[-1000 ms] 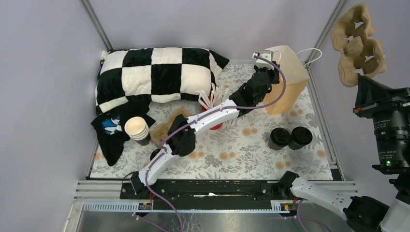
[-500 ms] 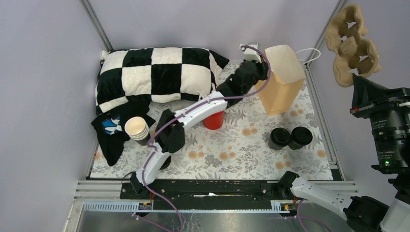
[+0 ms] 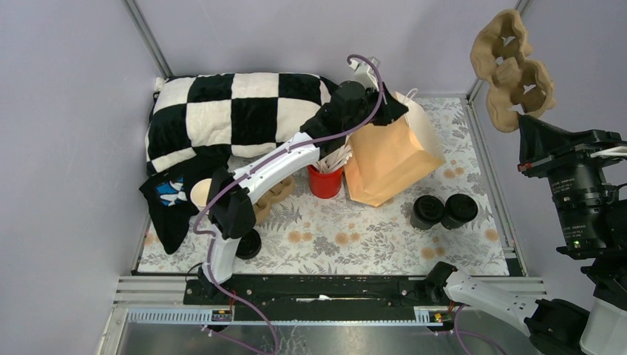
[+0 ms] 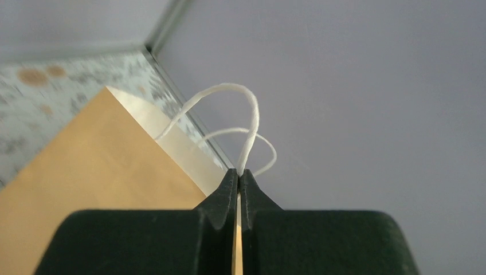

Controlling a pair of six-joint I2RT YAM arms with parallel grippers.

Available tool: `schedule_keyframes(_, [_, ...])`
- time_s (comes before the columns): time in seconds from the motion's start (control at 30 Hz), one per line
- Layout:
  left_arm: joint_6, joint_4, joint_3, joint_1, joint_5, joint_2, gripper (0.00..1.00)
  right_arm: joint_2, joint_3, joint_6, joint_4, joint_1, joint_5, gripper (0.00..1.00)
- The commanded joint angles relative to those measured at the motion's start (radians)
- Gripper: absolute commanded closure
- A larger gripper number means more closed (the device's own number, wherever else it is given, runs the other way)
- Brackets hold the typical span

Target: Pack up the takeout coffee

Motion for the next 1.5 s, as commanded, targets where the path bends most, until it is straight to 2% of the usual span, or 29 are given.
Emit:
schedule_keyframes(0.0, [-0.108,0.045,-0.103,0.011,0.158,-0.129,1.00,0.021,0.000,0.039,0.007,0.002,-0.030,1.00])
schedule_keyframes(0.2, [-0.172,0.056,-0.191,0.020,0.313,-0.228,1.00,0.047,0.008,0.054,-0.059,0.002,-0.074,1.00])
schedule_keyframes(0.43, [-0.307,0.124,-0.475,0.054,0.426,-0.426,1.00,0.106,0.025,-0.019,-0.098,0.001,-0.151,1.00])
schedule_keyframes(0.53, [-0.298,0.069,-0.561,0.076,0.455,-0.520,1.00,0.125,0.019,-0.038,-0.092,0.002,-0.197,1.00])
schedule_keyframes(0.63, [-0.290,0.009,-0.641,0.123,0.498,-0.610,1.00,0.154,0.032,-0.039,-0.122,0.002,-0.322,1.00])
schedule_keyframes(0.83, [-0.188,-0.252,-0.723,0.230,0.553,-0.719,1.00,0.303,0.193,0.009,-0.403,0.002,-0.566,1.00])
schedule_keyframes(0.93, [-0.075,-0.457,-0.650,0.269,0.555,-0.715,1.00,0.379,0.286,0.059,-0.493,0.002,-0.577,1.00])
schedule_keyframes(1.07, [0.052,-0.679,-0.565,0.292,0.465,-0.693,0.98,0.389,0.357,0.145,-0.522,0.002,-0.604,1.00])
schedule_keyframes(1.1, [0.067,-0.725,-0.544,0.293,0.427,-0.688,0.94,0.383,0.363,0.166,-0.530,0.002,-0.606,1.00])
schedule_keyframes(1.13, [0.078,-0.756,-0.527,0.293,0.386,-0.686,0.81,0.373,0.365,0.190,-0.541,0.002,-0.610,1.00])
schedule_keyframes(1.17, [0.084,-0.788,-0.509,0.293,0.368,-0.684,0.76,0.363,0.367,0.212,-0.553,0.002,-0.618,1.00])
schedule_keyframes(1.27, [0.091,-0.852,-0.437,0.293,0.277,-0.688,0.49,0.346,0.396,0.274,-0.606,0.002,-0.677,1.00])
schedule_keyframes(1.4, [0.068,-0.993,-0.304,0.290,0.140,-0.682,0.28,0.386,0.482,0.363,-0.718,0.002,-0.804,1.00])
schedule_keyframes(1.47, [0.046,-1.062,-0.287,0.276,0.097,-0.691,0.24,0.404,0.494,0.412,-0.771,0.001,-0.844,1.00])
